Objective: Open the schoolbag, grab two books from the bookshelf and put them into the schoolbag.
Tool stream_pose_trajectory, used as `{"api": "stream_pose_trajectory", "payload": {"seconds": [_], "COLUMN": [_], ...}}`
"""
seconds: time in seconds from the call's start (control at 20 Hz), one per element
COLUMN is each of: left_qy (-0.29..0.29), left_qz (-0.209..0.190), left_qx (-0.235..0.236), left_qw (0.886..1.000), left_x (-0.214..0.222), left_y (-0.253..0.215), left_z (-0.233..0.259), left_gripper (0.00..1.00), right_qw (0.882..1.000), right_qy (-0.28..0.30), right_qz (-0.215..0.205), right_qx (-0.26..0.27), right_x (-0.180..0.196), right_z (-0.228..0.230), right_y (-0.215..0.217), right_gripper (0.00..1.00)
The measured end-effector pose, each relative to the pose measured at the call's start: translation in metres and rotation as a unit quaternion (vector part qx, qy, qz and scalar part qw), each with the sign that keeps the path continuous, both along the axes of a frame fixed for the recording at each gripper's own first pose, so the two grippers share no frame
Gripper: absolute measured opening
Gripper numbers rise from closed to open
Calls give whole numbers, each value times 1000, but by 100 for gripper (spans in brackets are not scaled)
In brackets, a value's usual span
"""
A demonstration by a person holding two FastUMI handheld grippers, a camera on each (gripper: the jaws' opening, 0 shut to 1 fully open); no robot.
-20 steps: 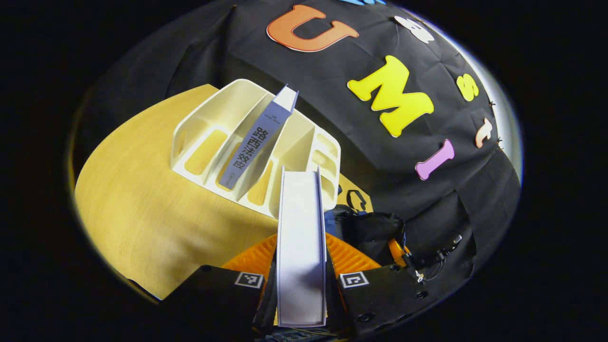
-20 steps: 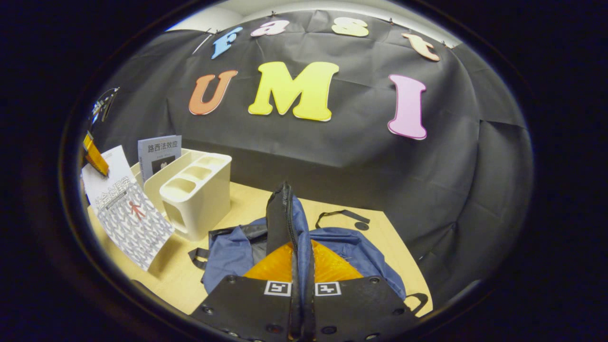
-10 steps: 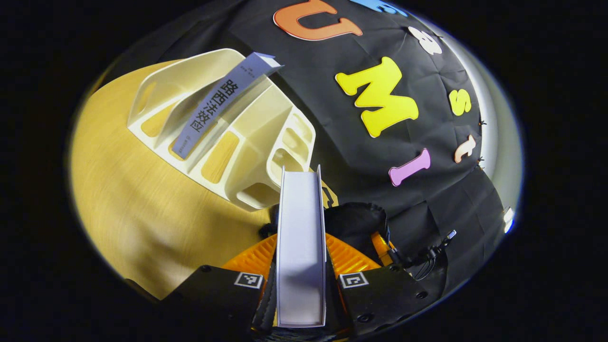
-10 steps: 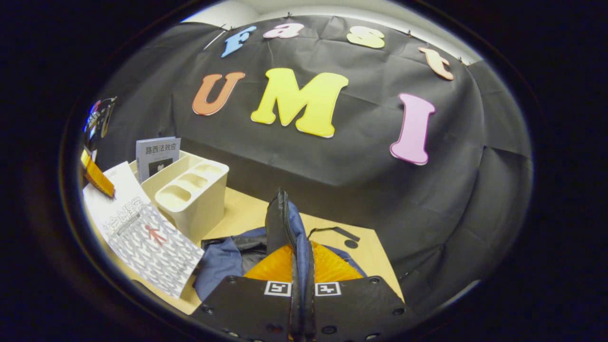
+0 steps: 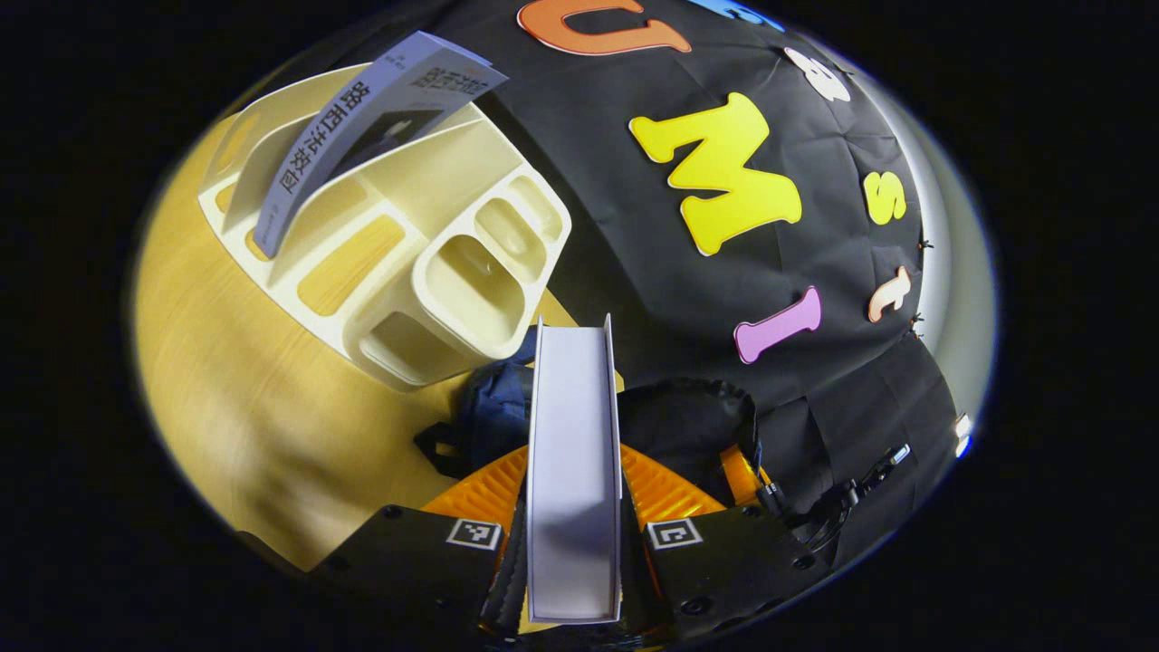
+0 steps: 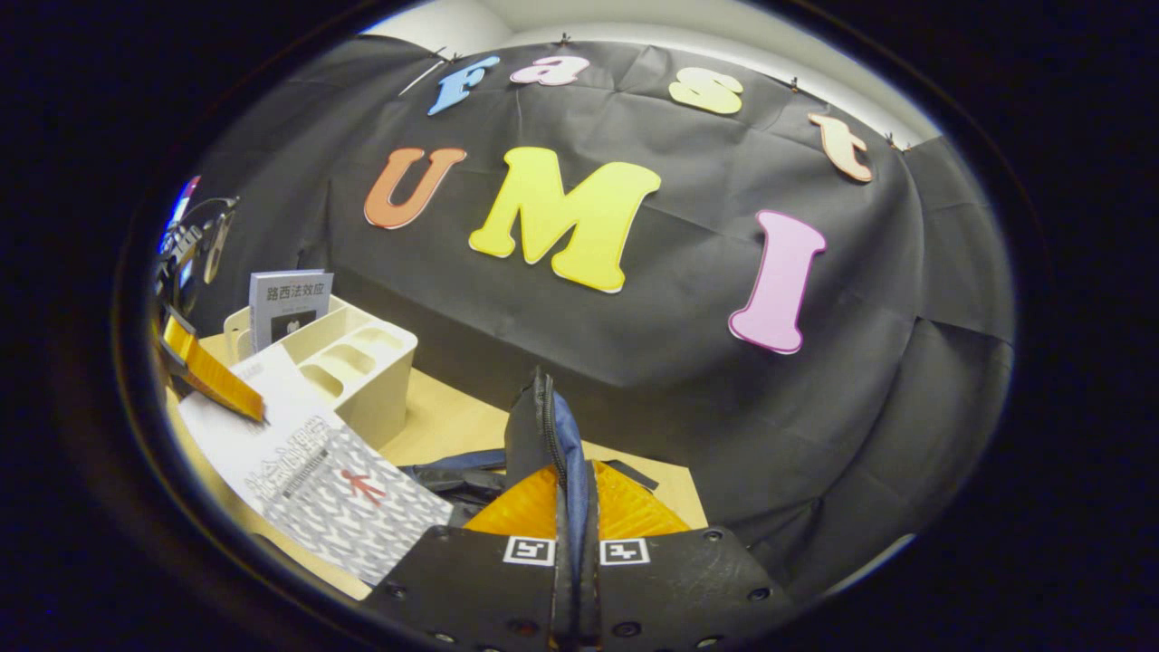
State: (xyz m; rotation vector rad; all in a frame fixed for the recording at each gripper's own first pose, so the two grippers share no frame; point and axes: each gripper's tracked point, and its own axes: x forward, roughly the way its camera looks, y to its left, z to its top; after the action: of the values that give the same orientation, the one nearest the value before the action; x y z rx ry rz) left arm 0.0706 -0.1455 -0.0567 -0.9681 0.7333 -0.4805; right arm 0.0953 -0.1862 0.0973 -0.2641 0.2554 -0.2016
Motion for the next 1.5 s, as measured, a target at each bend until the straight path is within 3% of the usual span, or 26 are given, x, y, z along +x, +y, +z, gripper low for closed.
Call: {"api": "stream_pose_trajectory", "payload": {"seconds": [0.1, 0.15, 0.25, 0.3, 0.55, 0.8, 1.05, 1.1, 1.2, 1.4, 1.5], "left_qy": [4, 6, 8, 8, 11, -3, -9, -11, -13, -15, -29], "left_qz": [5, 6, 2, 0, 13, 12, -4, -9, -19, -10, -26], "left_qx": [-5, -6, -2, -1, 10, 35, 23, 20, 9, -15, 6], "left_qw": [1000, 1000, 1000, 1000, 1000, 999, 1000, 1000, 1000, 1000, 999], "left_x": [12, 18, 24, 27, 41, 44, 45, 47, 52, 56, 53], "left_y": [-25, -39, -66, -79, -122, -152, -191, -199, -213, -221, -221], "left_z": [-4, -5, -10, -12, -35, -57, -75, -77, -83, -99, -108], "left_gripper": [45, 49, 40, 45, 45, 45, 45, 40, 45, 40, 45], "right_qw": [1000, 1000, 1000, 1000, 999, 999, 998, 998, 998, 997, 997], "right_qy": [-4, -3, -5, -5, -10, -20, -32, -35, -41, -41, -43], "right_qz": [5, 6, 11, 9, 19, 41, 52, 52, 53, 53, 50], "right_qx": [5, 10, 20, 22, 30, 25, 14, 11, 12, 25, 28], "right_x": [-1, -1, 0, 1, -1, 1, 0, 1, -1, 1, 0], "right_z": [1, 1, 1, 1, 3, 7, 18, 19, 21, 14, 8], "right_y": [-1, -2, -4, -7, -10, 5, 15, 16, 18, 19, 17], "right_gripper": [3, 3, 3, 3, 3, 3, 3, 3, 3, 3, 3]}}
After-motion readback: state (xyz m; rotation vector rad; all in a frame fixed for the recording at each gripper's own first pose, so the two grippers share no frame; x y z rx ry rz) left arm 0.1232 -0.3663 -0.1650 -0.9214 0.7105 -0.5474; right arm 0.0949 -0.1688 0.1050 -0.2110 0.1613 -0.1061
